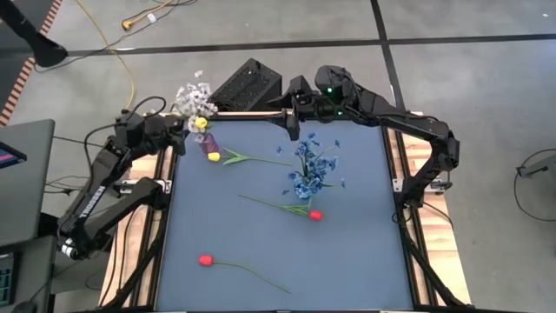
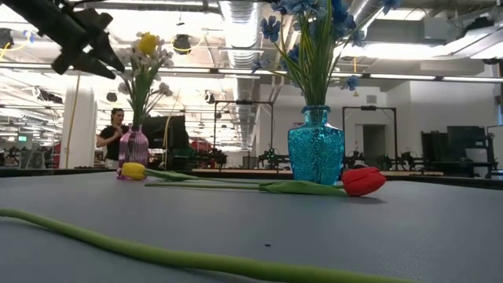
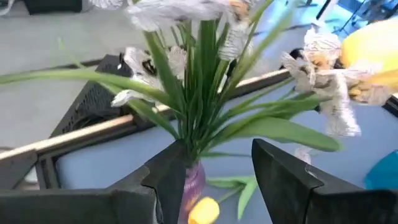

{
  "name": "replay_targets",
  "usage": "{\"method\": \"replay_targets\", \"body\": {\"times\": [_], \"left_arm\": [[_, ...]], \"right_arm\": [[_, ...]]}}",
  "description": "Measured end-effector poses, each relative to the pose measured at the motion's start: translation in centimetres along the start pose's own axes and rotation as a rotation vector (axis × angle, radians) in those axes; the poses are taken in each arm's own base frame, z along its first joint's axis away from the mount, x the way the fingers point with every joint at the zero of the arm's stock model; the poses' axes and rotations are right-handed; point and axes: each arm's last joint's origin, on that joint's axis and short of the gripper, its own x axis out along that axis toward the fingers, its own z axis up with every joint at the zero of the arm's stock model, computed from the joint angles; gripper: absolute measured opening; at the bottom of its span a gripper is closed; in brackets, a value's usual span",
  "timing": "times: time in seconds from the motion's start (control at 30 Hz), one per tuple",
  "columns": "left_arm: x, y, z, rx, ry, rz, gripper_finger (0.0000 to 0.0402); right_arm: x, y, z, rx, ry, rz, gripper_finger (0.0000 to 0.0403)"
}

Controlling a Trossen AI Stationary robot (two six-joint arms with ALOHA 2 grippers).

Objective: Sort flowers into vase by color
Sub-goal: Put the yellow flower into the purple vase

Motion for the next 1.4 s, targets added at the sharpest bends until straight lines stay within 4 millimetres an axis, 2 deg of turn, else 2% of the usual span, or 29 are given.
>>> {"method": "replay_targets", "body": {"times": [0.07,0.2,0.33,0.53,0.73,0.97,1.1,1.23,1.3,1.4], "left_arm": [[-0.7,-0.3,0.3,-0.013,0.022,-0.043,0.0171],[-1.8,-1.0,0.7,-0.068,0.076,-0.196,0.0171],[-2.9,-1.5,0.4,-0.125,0.110,-0.305,0.0171],[-5.6,-1.8,-1.2,-0.178,0.089,-0.364,0.0171],[-7.8,-1.9,-2.4,-0.192,-0.009,-0.350,0.0171],[-8.0,-1.9,-2.6,-0.203,-0.012,-0.337,0.0171],[-8.0,-1.9,-2.6,-0.204,-0.007,-0.351,0.0171],[-8.0,-1.9,-2.8,-0.211,0.011,-0.352,0.0171],[-8.0,-1.9,-2.8,-0.213,0.018,-0.353,0.0171],[-8.0,-2.0,-2.8,-0.211,0.024,-0.374,0.0171]], "right_arm": [[0.0,-0.3,0.0,0.004,-0.001,-0.008,0.0282],[1.3,-1.5,-0.9,0.023,0.037,-0.032,0.0281],[4.3,-3.3,-2.6,0.079,0.153,-0.031,0.0281],[9.1,-5.5,-3.7,0.069,0.265,-0.053,0.0281],[13.0,-8.9,-6.2,0.126,0.370,-0.102,0.0281],[16.2,-12.9,-10.9,0.211,0.503,-0.163,0.0281],[17.7,-14.0,-14.3,0.259,0.604,-0.183,0.0281],[18.9,-14.1,-17.9,0.277,0.730,-0.187,0.0281],[19.0,-13.4,-18.4,0.234,0.767,-0.208,0.0280],[18.6,-12.1,-17.2,0.207,0.754,-0.193,0.0280]]}}
